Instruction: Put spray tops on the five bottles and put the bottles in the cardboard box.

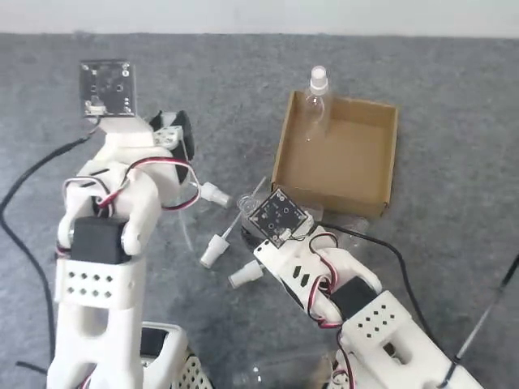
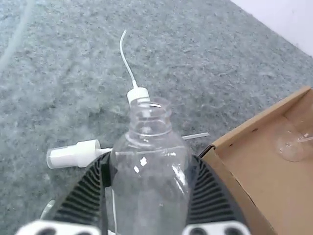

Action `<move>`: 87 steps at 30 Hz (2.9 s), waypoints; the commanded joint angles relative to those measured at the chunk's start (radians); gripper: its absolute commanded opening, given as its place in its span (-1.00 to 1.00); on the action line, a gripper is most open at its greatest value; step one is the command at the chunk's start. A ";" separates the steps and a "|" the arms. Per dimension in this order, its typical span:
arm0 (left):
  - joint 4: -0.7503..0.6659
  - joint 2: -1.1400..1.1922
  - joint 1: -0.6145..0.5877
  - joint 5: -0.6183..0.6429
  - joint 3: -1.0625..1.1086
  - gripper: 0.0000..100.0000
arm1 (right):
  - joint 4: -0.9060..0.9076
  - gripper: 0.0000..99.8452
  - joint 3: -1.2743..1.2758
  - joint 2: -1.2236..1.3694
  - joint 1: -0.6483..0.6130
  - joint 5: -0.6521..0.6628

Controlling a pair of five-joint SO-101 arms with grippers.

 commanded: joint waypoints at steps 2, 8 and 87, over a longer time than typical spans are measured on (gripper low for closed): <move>-0.074 -0.041 -0.011 0.097 -0.051 -0.98 | 0.004 -0.99 0.011 -0.031 -0.028 -0.005; -0.078 -0.143 -0.138 0.218 -0.002 -0.98 | -0.128 -0.99 0.044 -0.030 -0.174 -0.008; -0.212 -0.614 0.146 0.098 0.595 -0.98 | -0.390 -0.99 0.051 0.148 -0.111 -0.104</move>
